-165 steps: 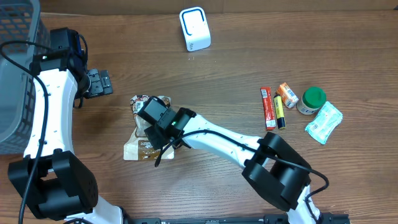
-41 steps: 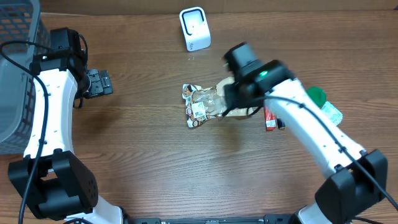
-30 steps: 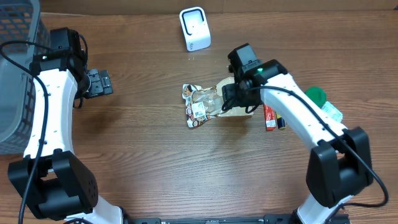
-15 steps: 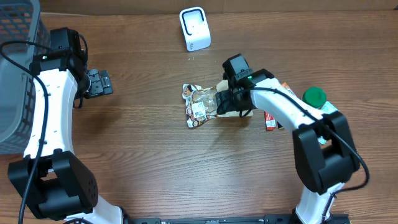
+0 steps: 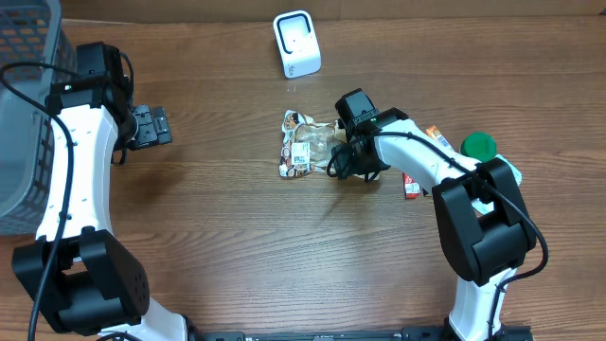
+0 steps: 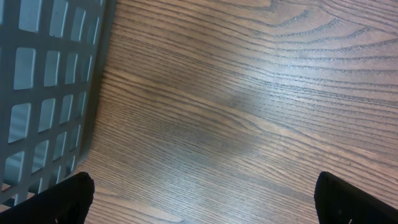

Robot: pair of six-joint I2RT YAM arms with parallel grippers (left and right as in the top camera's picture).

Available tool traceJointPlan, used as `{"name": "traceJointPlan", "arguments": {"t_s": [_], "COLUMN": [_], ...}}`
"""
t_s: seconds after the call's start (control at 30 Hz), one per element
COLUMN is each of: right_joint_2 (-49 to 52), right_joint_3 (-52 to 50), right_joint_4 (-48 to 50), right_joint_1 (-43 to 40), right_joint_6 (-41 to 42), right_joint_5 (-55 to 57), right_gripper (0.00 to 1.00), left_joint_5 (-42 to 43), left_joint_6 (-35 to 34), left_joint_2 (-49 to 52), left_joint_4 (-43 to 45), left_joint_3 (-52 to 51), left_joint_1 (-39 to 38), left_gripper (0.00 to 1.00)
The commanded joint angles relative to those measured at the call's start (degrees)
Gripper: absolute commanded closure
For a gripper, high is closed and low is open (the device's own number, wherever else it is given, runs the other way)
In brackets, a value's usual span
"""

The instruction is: Scan the item barcode

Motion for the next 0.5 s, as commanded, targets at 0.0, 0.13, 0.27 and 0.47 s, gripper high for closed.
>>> {"name": "traceJointPlan", "arguments": {"t_s": [0.0,0.13,0.27,0.47], "right_joint_2": [-1.88,-6.75,-8.48,-5.49], "right_joint_3": [0.44,1.81,1.79,1.77], "right_joint_4": [-1.97,-2.91,-0.81,1.73], "right_joint_1": [0.00,0.00,-0.02,0.00], "right_joint_6": [0.09,0.09,0.26,0.22], "right_joint_5": [-1.18,-1.11,-0.90,1.07], "right_gripper": [0.29,0.27,0.24,0.24], "left_joint_5": [0.09,0.11,0.11,0.11], "left_joint_6": [1.05,1.05,1.05,1.05], "left_joint_2": [0.00,0.00,0.00,0.00], "left_joint_4": [0.04,0.04,0.04,0.04], "left_joint_3": [0.13,0.13,0.13,0.13], "left_joint_1": [-0.42,-0.42,-0.44,-0.37], "left_gripper": [0.00,0.00,0.00,0.00]}}
